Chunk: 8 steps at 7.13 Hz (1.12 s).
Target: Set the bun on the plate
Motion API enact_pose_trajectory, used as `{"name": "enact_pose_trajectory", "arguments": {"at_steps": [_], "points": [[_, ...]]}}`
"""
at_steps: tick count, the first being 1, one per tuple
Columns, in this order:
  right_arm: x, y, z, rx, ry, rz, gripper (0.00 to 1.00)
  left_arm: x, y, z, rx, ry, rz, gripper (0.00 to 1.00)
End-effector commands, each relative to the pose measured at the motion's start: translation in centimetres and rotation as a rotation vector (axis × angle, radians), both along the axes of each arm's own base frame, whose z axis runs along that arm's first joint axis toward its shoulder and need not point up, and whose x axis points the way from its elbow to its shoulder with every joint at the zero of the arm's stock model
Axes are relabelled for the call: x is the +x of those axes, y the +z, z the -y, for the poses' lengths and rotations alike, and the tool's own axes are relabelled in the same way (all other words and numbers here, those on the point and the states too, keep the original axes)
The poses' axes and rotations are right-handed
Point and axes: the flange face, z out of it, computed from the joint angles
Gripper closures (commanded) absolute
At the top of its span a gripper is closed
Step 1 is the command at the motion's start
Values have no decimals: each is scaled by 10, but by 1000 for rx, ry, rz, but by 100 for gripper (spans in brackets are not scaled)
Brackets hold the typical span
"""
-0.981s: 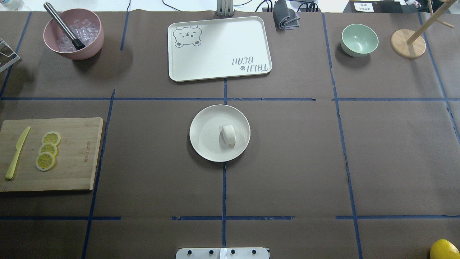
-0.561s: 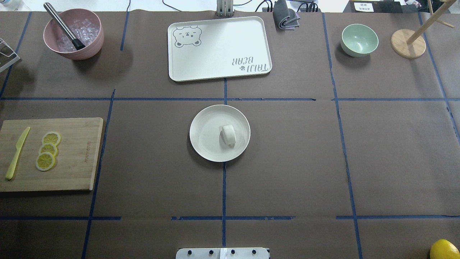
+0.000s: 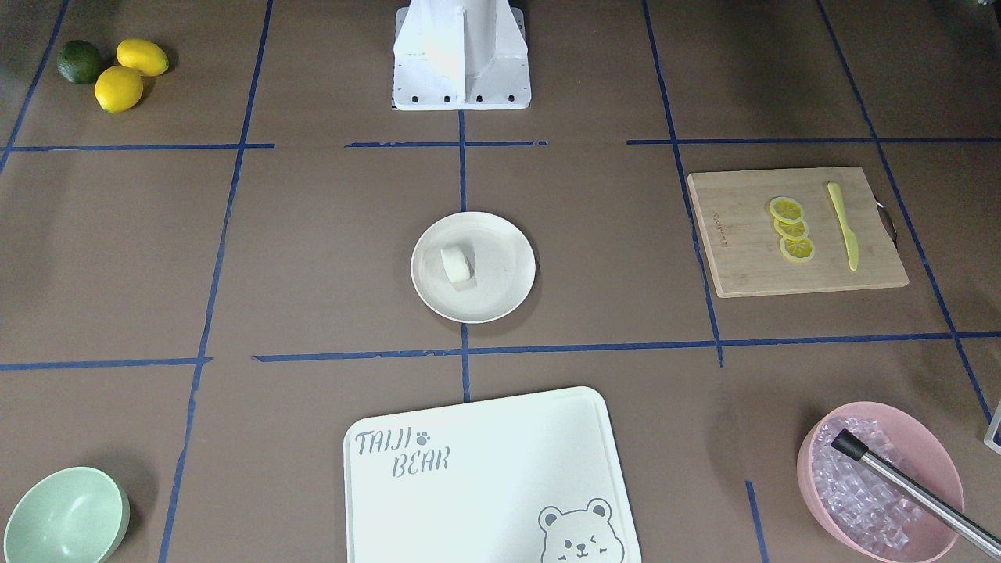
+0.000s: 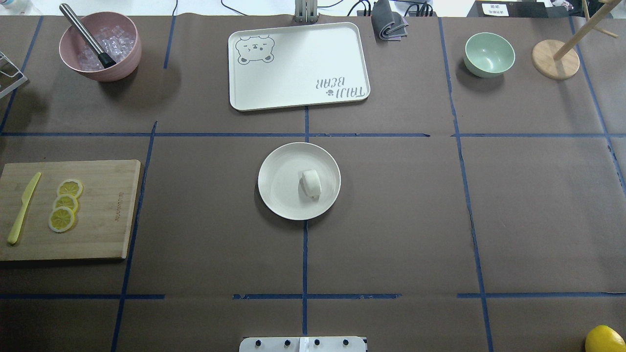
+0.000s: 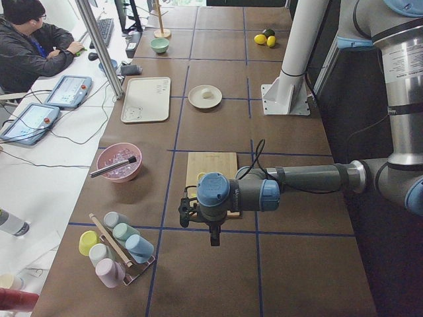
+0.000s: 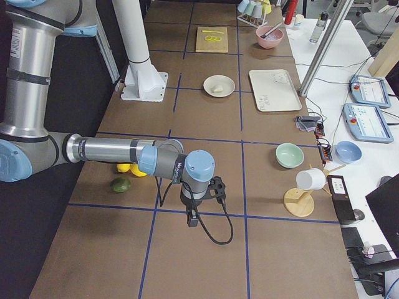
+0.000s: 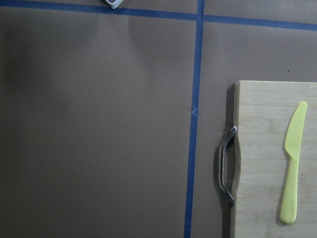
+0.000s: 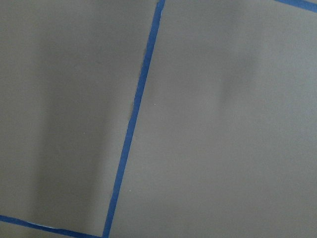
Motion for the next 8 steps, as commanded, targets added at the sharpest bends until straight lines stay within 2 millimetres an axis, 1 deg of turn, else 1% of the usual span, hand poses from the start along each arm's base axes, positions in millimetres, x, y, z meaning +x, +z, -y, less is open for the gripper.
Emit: {"name": "enact_pose_trajectory", "arguments": {"at_steps": [1, 3, 4, 6, 8], "points": [[0, 4, -2, -8, -1, 1, 0, 0, -3, -1, 13, 6, 2, 0], [0, 1, -1, -2, 0, 2, 0, -1, -3, 1, 14, 5, 2, 0], [0, 0, -1, -4, 4, 1, 0, -2, -6, 7, 23, 4, 18, 0], [0, 0, 2, -6, 8, 2, 0, -13, -12, 16, 55, 1, 165, 0], [-2, -6, 7, 6, 13, 27, 0, -14, -15, 18, 65, 0, 174, 0]]}}
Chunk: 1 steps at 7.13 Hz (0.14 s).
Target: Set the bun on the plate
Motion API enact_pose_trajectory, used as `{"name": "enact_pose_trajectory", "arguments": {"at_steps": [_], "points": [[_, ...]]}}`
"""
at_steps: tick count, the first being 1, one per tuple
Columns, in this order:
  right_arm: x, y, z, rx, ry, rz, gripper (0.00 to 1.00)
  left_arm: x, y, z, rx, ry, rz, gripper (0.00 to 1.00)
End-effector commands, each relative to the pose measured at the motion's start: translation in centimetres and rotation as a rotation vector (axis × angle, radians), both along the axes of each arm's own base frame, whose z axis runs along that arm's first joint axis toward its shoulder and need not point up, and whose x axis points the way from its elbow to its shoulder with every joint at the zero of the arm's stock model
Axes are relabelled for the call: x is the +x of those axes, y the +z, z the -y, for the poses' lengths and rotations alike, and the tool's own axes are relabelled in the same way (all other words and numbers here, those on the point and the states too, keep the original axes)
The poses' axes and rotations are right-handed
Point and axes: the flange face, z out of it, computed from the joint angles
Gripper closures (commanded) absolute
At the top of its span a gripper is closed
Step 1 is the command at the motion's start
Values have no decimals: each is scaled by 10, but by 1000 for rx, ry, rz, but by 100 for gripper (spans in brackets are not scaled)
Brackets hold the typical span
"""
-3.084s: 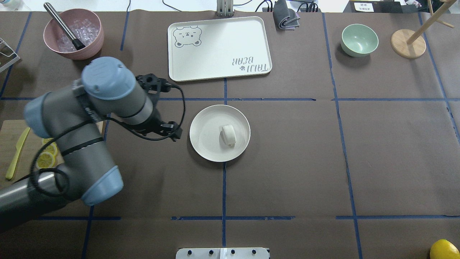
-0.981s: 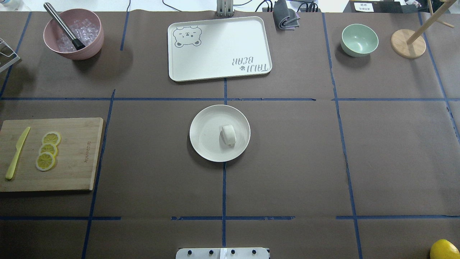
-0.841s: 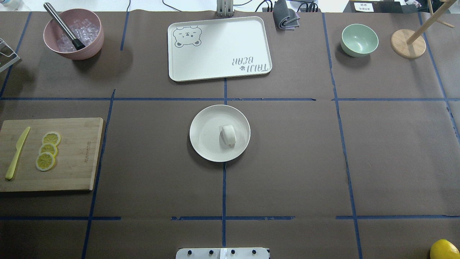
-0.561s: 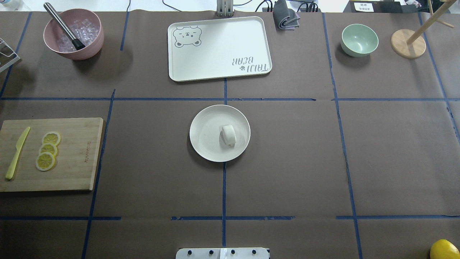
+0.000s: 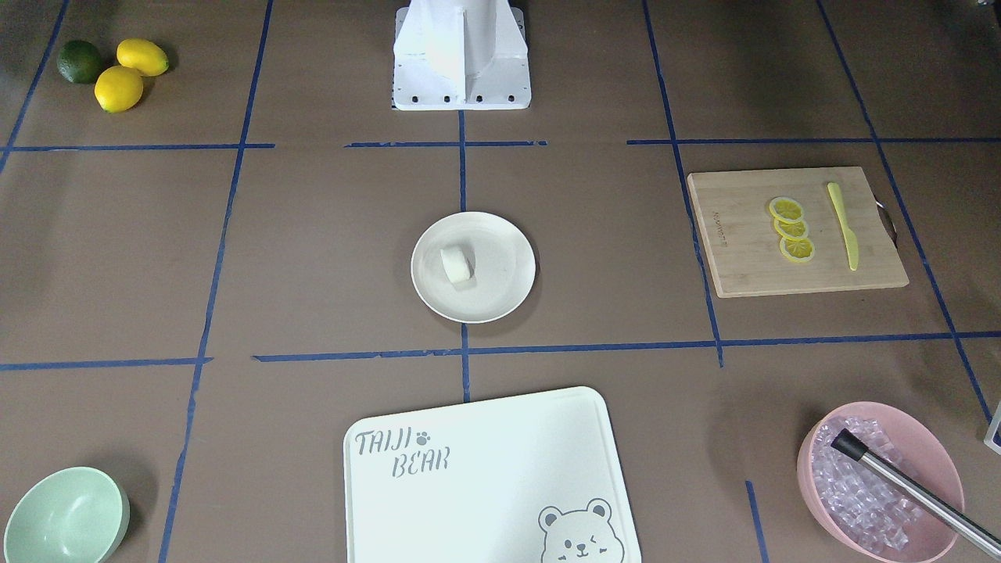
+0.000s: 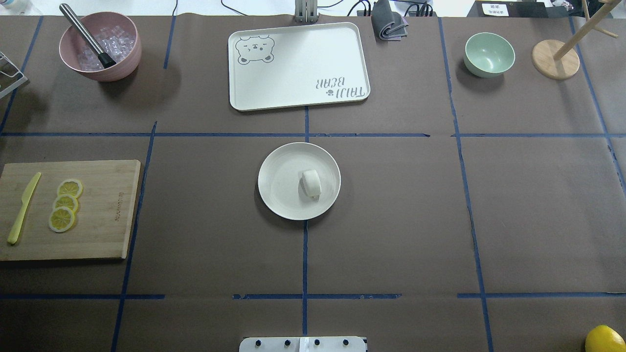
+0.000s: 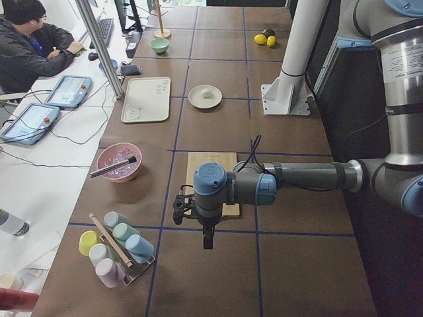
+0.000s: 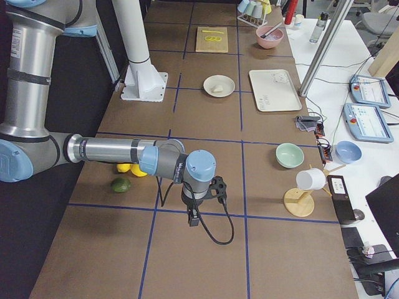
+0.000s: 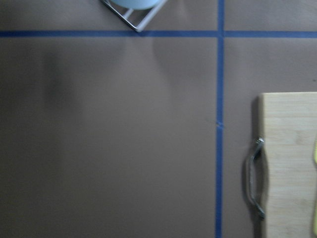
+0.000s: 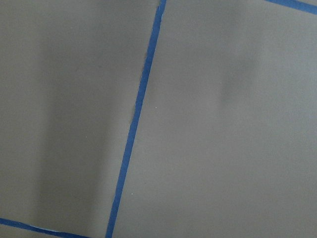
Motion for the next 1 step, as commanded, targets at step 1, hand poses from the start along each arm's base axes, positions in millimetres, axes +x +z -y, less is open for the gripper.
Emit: {"name": "enact_pose_trajectory", "arguments": {"at_steps": [1], "points": [[-1, -4, 4, 9, 3, 14, 0, -1, -8, 9, 21, 1, 12, 0]]}}
